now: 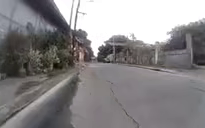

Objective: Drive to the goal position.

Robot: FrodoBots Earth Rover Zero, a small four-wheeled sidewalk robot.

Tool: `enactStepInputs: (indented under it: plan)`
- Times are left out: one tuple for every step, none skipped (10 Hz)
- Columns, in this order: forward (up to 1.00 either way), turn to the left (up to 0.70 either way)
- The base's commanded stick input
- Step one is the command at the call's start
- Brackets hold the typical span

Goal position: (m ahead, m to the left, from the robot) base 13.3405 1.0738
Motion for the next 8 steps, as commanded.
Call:
enactStepInputs:
  plan:
    - [0.70,0.00]
    - [0.70,0.00]
    - [0.70,0.00]
    - [0.70,0.00]
    - [0.70,0.00]
    - [0.70,0.00]
    - [0.70,0.00]
    - [0.70,0.00]
